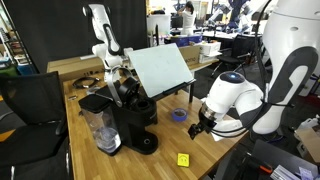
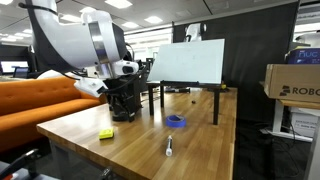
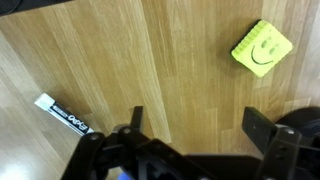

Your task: Move the masking tape closer to the board

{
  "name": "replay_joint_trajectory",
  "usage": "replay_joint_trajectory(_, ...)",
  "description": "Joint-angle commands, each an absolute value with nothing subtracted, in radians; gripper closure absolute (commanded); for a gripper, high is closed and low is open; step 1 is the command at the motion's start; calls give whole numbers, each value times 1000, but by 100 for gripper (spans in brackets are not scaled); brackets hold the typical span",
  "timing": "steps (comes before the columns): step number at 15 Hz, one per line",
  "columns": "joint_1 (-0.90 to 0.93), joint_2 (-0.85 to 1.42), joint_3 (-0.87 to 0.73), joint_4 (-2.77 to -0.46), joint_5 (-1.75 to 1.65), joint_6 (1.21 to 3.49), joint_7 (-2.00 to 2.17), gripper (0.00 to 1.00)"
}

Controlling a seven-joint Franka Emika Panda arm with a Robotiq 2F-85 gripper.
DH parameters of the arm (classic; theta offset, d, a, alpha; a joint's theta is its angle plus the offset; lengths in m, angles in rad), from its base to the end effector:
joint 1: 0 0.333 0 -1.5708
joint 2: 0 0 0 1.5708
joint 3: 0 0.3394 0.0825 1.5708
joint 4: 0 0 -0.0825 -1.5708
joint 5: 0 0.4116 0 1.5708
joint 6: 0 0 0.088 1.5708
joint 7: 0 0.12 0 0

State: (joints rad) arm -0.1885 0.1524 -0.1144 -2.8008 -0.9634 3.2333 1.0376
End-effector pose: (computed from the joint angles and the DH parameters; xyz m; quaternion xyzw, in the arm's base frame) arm 0.3741 -0.0346 0.1671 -0.9757 0.1808 -0.1230 0.0150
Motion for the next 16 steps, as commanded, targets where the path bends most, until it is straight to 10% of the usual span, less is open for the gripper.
replay_joint_trajectory(1, -332, 146, 7, -2797, -921, 3182, 950, 0)
replay_joint_trajectory(16, -927, 154, 723, -2480, -82, 2808, 184, 0)
